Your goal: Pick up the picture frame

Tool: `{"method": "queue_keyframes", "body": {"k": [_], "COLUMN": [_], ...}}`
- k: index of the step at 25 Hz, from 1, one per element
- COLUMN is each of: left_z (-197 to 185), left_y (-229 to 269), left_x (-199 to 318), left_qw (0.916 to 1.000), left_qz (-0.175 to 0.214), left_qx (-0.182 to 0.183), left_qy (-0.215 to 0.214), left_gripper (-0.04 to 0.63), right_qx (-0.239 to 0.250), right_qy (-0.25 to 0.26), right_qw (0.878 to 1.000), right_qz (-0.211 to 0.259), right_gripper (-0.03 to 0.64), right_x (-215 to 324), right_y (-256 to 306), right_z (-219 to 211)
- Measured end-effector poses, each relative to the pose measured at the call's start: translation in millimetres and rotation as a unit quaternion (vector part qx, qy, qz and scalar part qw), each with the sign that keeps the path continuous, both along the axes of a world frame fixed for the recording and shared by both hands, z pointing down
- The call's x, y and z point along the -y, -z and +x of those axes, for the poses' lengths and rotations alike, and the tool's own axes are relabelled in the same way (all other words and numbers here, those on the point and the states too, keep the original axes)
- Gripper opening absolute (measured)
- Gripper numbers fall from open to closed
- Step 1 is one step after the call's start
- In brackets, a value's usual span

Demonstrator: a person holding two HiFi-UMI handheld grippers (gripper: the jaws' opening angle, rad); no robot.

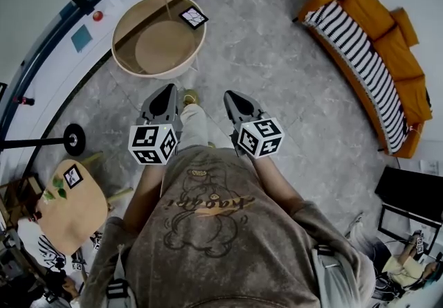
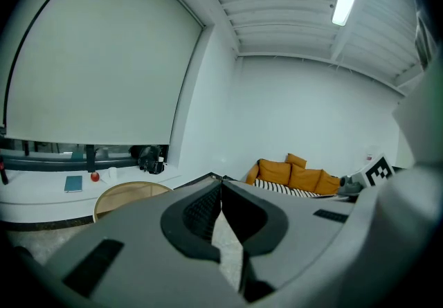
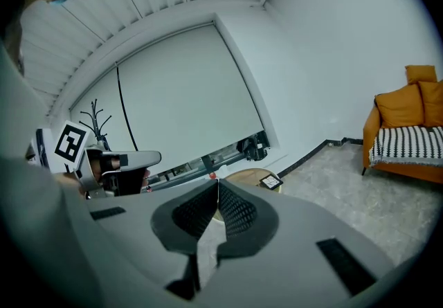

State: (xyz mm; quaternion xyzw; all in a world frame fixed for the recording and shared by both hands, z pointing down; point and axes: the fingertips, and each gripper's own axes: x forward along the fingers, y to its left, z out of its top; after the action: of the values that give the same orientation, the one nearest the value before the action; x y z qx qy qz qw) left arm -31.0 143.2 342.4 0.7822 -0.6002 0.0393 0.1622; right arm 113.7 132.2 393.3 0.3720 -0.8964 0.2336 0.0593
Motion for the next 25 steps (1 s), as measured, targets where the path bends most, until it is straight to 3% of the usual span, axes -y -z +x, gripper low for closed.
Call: {"method": "queue_keyframes", "body": {"k": [10,25], "left_z": [-20.2,-52.2], "left_y": [-9.9,-17.7], "left_x": [51.7,184.1], "left_qw": [0.9999,0.9995], "left_qz": [-0.012,-0.028], "left_qx": [-0.009,-0.017], "left_qy": [0.007,-0.002], "left_gripper": [0.018,0.018], "right_qx": [-0.002,-0.014], "right_qy": [0.008,-0.007], "right_qw": [1.0,1.0], "right_qz": [-0.008,-0.025], "right_gripper": [0.02,0.02], "right_x": [51.7,172.8], "right_y": [-7.7,-12.2], "right_z": [-21.5,-42.5]}}
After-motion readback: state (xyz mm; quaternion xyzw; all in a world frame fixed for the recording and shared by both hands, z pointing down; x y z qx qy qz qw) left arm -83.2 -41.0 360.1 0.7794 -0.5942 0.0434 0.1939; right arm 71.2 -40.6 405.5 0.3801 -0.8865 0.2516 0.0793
